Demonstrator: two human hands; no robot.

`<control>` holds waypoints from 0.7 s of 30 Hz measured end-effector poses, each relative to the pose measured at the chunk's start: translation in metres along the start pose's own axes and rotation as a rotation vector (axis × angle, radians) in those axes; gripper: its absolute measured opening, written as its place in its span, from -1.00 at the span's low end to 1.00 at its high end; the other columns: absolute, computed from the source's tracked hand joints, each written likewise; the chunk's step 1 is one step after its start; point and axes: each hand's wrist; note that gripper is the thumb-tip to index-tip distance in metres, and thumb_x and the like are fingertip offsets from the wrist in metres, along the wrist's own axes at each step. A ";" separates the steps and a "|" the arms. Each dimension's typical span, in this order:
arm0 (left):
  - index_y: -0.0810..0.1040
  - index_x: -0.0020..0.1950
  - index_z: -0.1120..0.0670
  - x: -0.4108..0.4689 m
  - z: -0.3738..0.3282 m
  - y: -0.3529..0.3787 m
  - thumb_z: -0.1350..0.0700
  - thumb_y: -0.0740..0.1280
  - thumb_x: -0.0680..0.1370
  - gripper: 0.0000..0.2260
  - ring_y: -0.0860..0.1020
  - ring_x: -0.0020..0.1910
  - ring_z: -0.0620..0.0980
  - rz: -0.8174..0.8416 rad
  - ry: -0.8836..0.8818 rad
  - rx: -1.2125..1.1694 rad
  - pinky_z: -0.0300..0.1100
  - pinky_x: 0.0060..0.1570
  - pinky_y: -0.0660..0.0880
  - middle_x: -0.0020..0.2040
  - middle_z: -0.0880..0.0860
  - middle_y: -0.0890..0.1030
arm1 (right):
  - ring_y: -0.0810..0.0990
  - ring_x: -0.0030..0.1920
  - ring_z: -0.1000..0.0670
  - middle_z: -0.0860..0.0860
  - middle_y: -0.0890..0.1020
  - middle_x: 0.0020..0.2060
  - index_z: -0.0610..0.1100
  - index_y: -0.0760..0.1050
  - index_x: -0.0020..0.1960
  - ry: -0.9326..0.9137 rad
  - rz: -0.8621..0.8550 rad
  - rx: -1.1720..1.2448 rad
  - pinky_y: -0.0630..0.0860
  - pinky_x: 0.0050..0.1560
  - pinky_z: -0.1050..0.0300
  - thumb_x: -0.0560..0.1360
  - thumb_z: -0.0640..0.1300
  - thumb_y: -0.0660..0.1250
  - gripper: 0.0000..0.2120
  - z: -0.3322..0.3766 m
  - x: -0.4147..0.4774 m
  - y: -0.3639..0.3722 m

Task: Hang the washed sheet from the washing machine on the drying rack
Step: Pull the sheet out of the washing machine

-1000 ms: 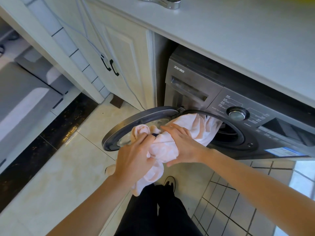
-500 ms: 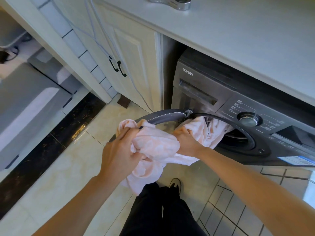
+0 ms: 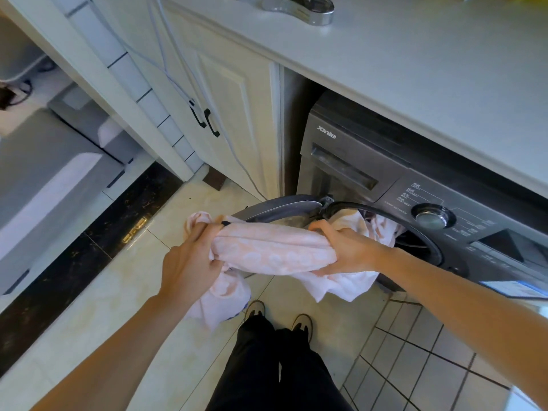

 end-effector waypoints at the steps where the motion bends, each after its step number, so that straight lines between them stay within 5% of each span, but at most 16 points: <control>1: 0.32 0.30 -0.15 0.002 0.002 0.001 0.08 0.39 0.44 -0.52 0.51 -0.45 0.12 0.013 -0.005 0.020 -0.05 -0.46 0.52 0.22 -0.08 0.44 | 0.55 -0.05 -0.11 -0.08 0.60 -0.04 0.22 -0.01 0.40 -0.044 -0.012 -0.031 0.53 -0.04 -0.09 0.34 0.28 0.37 -0.21 -0.003 -0.003 -0.002; 6: 0.34 0.38 -0.12 0.006 0.011 0.008 0.08 0.38 0.44 -0.47 0.45 -0.45 0.10 0.118 -0.020 0.144 -0.22 -0.51 0.34 0.29 -0.03 0.41 | 0.39 -0.15 -0.05 0.00 0.46 -0.16 0.34 -0.20 0.48 -0.275 -0.099 -0.397 0.36 -0.05 0.07 0.53 0.11 0.08 -0.36 -0.006 -0.021 -0.006; 10: 0.21 0.48 -0.15 0.007 0.003 0.014 0.09 0.39 0.46 -0.36 0.35 -0.50 0.03 0.141 0.012 0.217 -0.26 -0.54 0.19 0.35 0.00 0.38 | 0.24 -0.16 0.09 0.11 0.41 -0.04 0.33 0.20 0.42 -0.302 -0.165 -0.618 0.49 -0.12 0.03 0.58 0.13 -0.02 -0.59 0.005 -0.027 -0.015; 14: -0.07 0.49 -0.30 0.002 -0.019 0.018 0.13 0.34 0.48 -0.22 0.33 -0.55 0.00 0.184 0.124 0.303 -0.19 -0.56 0.35 0.35 0.05 0.31 | 0.44 0.05 -0.07 0.10 0.40 -0.02 0.39 0.22 0.29 -0.217 -0.090 -0.528 0.38 0.14 -0.12 0.58 0.23 0.00 -0.71 0.024 -0.026 -0.018; 18: 0.14 0.39 -0.27 0.001 -0.041 0.016 0.14 0.31 0.47 -0.40 0.48 -0.44 0.12 0.252 0.202 0.327 -0.08 -0.44 0.48 0.26 0.13 0.29 | 0.41 0.23 -0.05 0.10 0.47 0.13 0.25 0.32 0.24 -0.133 -0.089 -0.421 0.30 0.24 -0.03 0.59 0.17 0.04 -0.75 0.033 -0.020 -0.014; 21: 0.23 0.35 -0.12 0.004 -0.052 0.020 0.14 0.29 0.47 -0.50 0.37 -0.44 0.10 0.302 0.191 0.388 -0.11 -0.47 0.26 0.21 0.13 0.27 | 0.46 0.17 -0.09 0.02 0.52 0.12 0.14 0.16 0.32 -0.042 -0.151 -0.313 0.31 0.17 -0.02 0.56 0.13 0.13 -0.64 0.042 -0.022 -0.015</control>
Point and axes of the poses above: each hand's wrist, its own x-axis towards the middle knuckle, its own y-axis out of the palm, z = x × y
